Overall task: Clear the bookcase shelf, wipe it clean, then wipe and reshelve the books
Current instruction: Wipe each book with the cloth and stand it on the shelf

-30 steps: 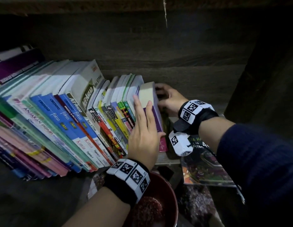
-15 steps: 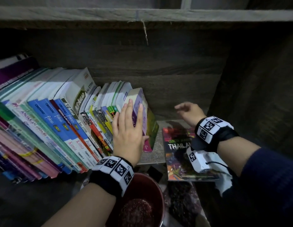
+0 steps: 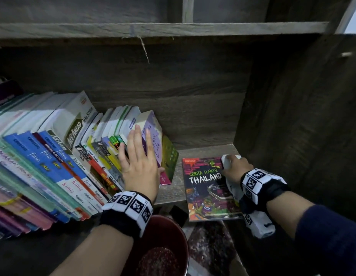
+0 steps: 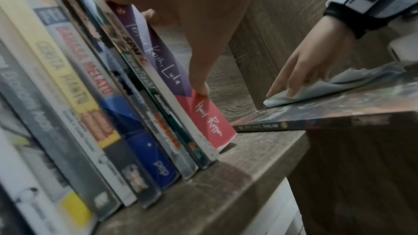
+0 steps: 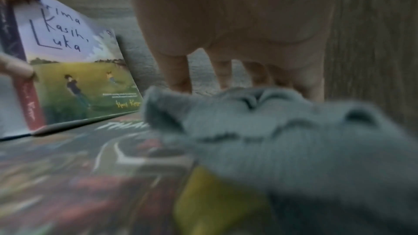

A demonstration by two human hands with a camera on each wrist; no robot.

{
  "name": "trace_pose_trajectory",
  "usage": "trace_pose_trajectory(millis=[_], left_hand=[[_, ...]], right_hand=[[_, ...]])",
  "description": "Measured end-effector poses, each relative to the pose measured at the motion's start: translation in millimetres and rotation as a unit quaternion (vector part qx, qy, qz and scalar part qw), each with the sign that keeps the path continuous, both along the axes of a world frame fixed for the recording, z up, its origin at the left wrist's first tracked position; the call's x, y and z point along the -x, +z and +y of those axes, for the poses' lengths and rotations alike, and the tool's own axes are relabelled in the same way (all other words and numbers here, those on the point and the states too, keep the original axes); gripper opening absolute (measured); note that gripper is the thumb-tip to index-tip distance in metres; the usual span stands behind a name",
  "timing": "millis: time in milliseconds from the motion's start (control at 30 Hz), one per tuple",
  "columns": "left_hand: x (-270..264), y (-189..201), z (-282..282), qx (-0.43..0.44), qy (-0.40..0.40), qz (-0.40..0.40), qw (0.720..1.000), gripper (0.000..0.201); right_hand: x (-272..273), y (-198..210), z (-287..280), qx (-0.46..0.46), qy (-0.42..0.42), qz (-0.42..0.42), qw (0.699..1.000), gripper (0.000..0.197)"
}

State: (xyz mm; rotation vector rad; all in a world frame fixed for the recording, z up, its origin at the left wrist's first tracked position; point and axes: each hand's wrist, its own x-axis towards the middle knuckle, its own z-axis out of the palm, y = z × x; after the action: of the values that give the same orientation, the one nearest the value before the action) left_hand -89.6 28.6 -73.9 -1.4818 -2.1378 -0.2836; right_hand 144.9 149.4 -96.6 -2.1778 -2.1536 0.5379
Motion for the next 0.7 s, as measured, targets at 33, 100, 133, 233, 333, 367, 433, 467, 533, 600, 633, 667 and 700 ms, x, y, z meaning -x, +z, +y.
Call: trace_pose_trajectory(millis=[33, 100, 133, 233, 333, 367, 433, 467, 533, 600, 633, 667, 700], left_hand=[[-2, -2, 0, 0.002, -0.001, 0.001, 1.0, 0.121], [-4, -4, -1, 0.004, -0.005, 0.002, 1.0, 0.123], [-4, -5, -1, 0.004, -0.008, -0.002, 1.0, 0.124], [1, -4, -2, -0.002, -0.036, -0.029, 0.999, 0.126], [2, -1, -3, -0.004, -0.059, -0.05, 0.997, 0.123], [1, 0, -4, -0.007, -0.063, -0.06, 0.996, 0.121], [-7, -3, -6, -0.012, -0.088, -0.08, 0.993, 0.112], [-13, -8, -7, -0.002, -0.118, -0.092, 0.989, 0.105], [-28, -19, -9, 0.044, -0.202, -0.124, 0.971, 0.091], [-41, -34, -8, 0.112, -0.262, -0.193, 0.939, 0.082], [-45, -42, -7, 0.144, -0.269, -0.231, 0.924, 0.079], [-47, -50, -5, 0.171, -0.269, -0.251, 0.914, 0.076], [-49, -58, -4, 0.193, -0.265, -0.25, 0.911, 0.074]], right_hand=[[0, -3, -2, 0.008, 0.019, -0.011, 1.0, 0.056], [1, -8, -5, -0.003, 0.043, -0.027, 0.999, 0.049], [1, -9, -6, 0.0, 0.04, -0.027, 0.999, 0.05], [-5, -12, -12, 0.016, 0.011, -0.013, 1.0, 0.071], [-11, -9, -18, -0.031, 0.011, -0.001, 0.999, 0.074], [-11, -7, -18, -0.043, 0.018, 0.012, 0.999, 0.074], [-11, -5, -16, -0.057, 0.021, 0.088, 0.994, 0.074], [-9, -4, -15, -0.065, 0.028, 0.133, 0.989, 0.076], [-5, -1, -16, -0.081, 0.056, 0.19, 0.977, 0.077], [-3, 2, -18, -0.077, 0.108, 0.203, 0.97, 0.075], [-2, 4, -21, -0.053, 0.129, 0.202, 0.969, 0.072], [-2, 5, -23, -0.018, 0.147, 0.19, 0.971, 0.07], [-4, 5, -24, 0.014, 0.166, 0.161, 0.973, 0.068]])
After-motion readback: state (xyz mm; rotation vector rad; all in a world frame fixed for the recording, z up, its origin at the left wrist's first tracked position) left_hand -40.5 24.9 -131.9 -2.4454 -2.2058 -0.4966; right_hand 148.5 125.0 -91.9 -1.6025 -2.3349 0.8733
